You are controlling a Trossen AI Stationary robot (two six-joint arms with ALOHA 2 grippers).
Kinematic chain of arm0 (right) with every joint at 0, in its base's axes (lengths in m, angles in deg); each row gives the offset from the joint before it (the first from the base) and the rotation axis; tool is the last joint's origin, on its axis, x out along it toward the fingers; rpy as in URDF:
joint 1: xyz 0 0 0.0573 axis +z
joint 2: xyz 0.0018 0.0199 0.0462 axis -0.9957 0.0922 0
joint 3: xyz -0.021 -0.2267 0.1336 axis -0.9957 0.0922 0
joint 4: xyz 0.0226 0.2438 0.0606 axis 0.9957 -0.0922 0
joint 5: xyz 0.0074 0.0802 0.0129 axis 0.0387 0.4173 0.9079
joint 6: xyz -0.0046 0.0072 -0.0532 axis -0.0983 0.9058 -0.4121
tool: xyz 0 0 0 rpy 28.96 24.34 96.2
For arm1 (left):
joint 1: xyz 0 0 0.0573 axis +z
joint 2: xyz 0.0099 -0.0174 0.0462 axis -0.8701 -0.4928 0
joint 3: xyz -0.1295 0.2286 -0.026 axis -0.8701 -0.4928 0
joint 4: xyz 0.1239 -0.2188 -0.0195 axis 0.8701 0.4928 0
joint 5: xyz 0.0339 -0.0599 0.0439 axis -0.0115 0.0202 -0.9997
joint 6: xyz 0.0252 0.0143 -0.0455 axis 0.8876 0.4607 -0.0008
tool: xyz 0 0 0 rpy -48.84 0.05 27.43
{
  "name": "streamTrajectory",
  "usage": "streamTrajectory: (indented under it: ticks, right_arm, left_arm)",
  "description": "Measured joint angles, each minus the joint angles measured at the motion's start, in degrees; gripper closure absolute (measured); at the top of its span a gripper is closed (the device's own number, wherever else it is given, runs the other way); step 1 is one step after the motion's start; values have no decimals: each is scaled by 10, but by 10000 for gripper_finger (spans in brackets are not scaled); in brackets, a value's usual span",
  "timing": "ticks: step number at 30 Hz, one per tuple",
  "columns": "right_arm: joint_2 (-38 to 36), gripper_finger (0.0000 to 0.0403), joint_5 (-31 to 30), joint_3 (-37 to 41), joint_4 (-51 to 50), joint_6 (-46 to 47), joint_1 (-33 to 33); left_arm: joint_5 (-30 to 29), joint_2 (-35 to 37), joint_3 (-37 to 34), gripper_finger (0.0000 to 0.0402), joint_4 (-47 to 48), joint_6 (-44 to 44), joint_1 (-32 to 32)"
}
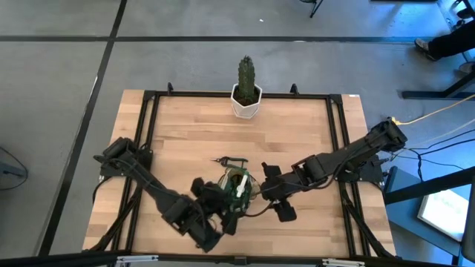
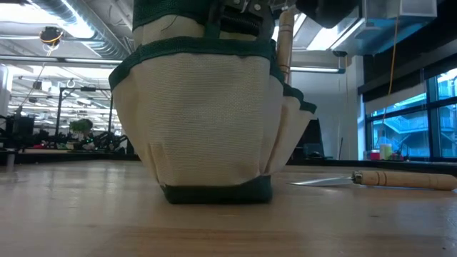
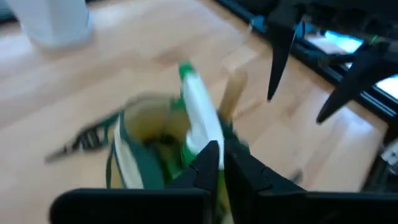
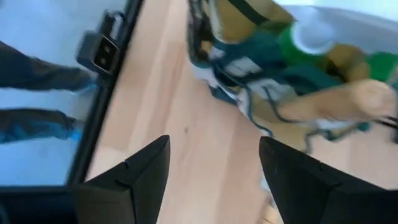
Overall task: Pick & Place Garden tools in Gardening bag
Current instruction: Adjust the gardening bag
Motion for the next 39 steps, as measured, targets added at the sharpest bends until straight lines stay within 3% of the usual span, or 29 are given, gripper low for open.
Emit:
streamTrajectory:
  ticks: [6,13,19,24,30,35,39]
  right_arm:
    - [0,158,17,27,55,41,12]
    - [0,194,16,27,156,58,17]
    - [25,209,26,27,225,75,17]
    - [56,200,54,27,246,125,32]
    - [72,182,-24,27,245,124,49]
    - [72,172,-84,27,246,146,51]
    - [72,169,-90,27,244,171,53]
  left_arm:
    - [65,-4,-1,399,47,-107,-45]
    - [127,-7,-55,400,54,-226,-101]
    - [97,-5,-119,399,-11,-233,-135]
    - [67,-3,-129,400,-59,-91,-153]
    - [185,4,-129,400,-81,166,-110]
    - [213,10,-129,399,-179,334,-62]
    - [169,22,-129,400,-208,382,-64]
